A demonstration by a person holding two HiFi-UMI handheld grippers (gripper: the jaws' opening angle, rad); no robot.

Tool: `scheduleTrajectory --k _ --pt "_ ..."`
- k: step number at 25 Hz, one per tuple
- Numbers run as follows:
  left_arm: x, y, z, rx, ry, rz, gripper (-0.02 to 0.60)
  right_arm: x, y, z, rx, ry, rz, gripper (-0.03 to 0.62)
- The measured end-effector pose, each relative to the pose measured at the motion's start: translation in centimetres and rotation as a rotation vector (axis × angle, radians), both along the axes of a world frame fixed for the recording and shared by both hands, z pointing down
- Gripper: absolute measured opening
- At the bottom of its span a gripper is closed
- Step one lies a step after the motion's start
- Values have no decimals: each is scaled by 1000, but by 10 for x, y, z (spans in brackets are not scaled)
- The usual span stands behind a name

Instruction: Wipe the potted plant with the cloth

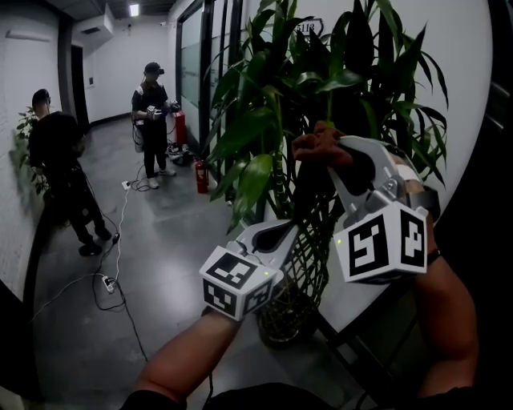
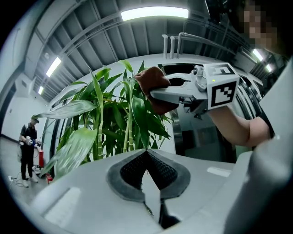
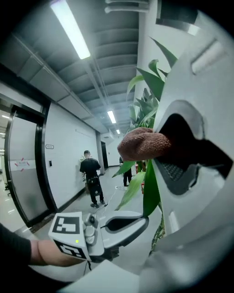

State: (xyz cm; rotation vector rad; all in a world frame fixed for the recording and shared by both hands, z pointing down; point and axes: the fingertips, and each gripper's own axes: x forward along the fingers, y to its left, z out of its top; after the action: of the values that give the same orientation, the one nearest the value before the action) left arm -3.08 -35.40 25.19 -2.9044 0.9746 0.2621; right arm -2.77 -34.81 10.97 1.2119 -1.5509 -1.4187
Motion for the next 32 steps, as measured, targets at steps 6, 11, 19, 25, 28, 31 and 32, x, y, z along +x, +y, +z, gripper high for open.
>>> scheduleTrajectory --k 6,11,19,25,28,31,32 --pt "-3 1 -3 3 2 -10 20 8 -30 -21 -2 -3 53 66" --pt "-8 0 -4 8 0 -20 20 10 -50 -15 -51 -18 80 66" --pt "-7 -1 -2 0 3 -3 20 -1 -44 31 -108 39 53 66" --pt "-8 -1 2 -1 -4 7 20 -17 -26 72 -186 77 18 66" --pt "-9 -1 4 -6 -1 5 20 -27 -13 97 -290 71 -31 66" --pt "-9 0 3 33 -32 -26 20 -31 -3 112 -357 47 -61 66" --pt "-8 0 4 58 -52 -40 20 -31 0 116 -373 40 -65 66"
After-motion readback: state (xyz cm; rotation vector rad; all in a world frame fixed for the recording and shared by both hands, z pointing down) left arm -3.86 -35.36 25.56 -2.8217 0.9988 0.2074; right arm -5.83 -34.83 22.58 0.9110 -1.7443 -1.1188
